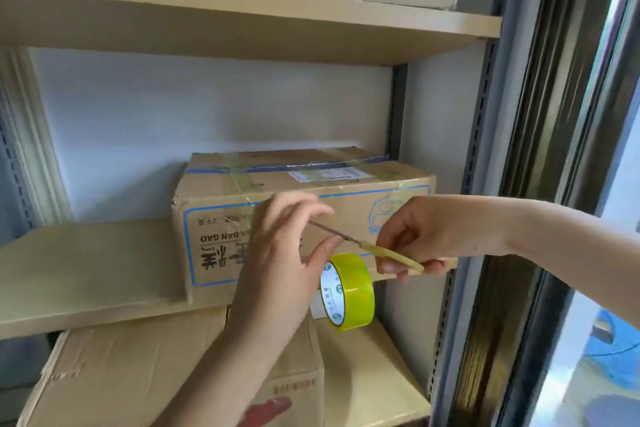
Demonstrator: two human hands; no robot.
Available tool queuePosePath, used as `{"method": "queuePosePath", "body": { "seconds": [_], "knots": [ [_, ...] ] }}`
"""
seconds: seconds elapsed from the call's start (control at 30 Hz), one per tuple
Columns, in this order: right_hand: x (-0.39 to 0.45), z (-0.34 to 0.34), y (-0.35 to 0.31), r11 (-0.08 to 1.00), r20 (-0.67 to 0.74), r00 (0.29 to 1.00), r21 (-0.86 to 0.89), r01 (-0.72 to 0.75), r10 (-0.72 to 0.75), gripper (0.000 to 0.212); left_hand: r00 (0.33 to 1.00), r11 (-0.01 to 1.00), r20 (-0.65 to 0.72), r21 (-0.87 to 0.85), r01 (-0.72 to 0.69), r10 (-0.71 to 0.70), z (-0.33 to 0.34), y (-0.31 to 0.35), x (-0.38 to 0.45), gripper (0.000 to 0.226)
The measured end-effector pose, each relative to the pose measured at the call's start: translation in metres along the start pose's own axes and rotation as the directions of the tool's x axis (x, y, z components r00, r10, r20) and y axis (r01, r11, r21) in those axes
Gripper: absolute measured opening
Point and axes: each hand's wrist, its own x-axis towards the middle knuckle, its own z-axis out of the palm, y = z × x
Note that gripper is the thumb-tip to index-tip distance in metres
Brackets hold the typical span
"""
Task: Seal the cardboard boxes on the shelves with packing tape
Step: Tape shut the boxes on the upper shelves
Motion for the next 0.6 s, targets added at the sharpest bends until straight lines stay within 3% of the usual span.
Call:
{"method": "queuePosePath", "body": {
  "seconds": [0.03, 0.1, 0.2, 0.27, 0.33, 0.4, 0.47, 0.6],
  "knots": [
    [-0.001, -0.003, 0.011, 0.997, -0.040, 0.999, -0.075, -0.015, 0.012, 0.022, 0.989, 0.989, -0.011, -0.016, 0.149, -0.149, 0.007, 0.001, -0.010, 0.036],
    [-0.007, -0.013, 0.032, 0.982, -0.083, 0.993, -0.161, -0.100, 0.088, 0.021, 0.870, 0.868, 0.114, -0.087, 0.489, -0.479, 0.023, 0.002, -0.027, 0.060],
    [-0.012, -0.026, 0.058, 0.955, 0.016, 0.981, -0.233, -0.186, 0.195, 0.019, 0.668, 0.673, 0.366, -0.133, 0.727, -0.649, 0.051, 0.003, -0.032, 0.067],
    [-0.007, -0.030, 0.067, 0.951, 0.085, 0.972, -0.241, -0.195, 0.220, 0.007, 0.605, 0.578, 0.405, -0.203, 0.791, -0.685, 0.066, 0.002, -0.026, 0.046],
    [0.002, -0.035, 0.072, 0.948, 0.113, 0.964, -0.242, -0.207, 0.239, 0.029, 0.607, 0.527, 0.417, -0.302, 0.795, -0.677, 0.074, 0.001, -0.024, 0.034],
    [0.015, -0.039, 0.072, 0.948, 0.126, 0.961, -0.235, -0.213, 0.247, 0.056, 0.599, 0.414, 0.429, -0.450, 0.791, -0.677, 0.080, 0.000, -0.025, 0.029],
    [0.032, -0.038, 0.065, 0.959, 0.147, 0.967, -0.224, -0.174, 0.210, 0.059, 0.596, 0.291, 0.450, -0.578, 0.762, -0.665, 0.082, 0.003, -0.027, 0.019],
    [0.065, -0.027, 0.043, 0.963, 0.129, 0.989, -0.266, -0.033, 0.070, 0.056, 0.613, 0.268, 0.432, -0.628, 0.731, -0.661, 0.075, 0.005, -0.029, 0.018]
  ]
}}
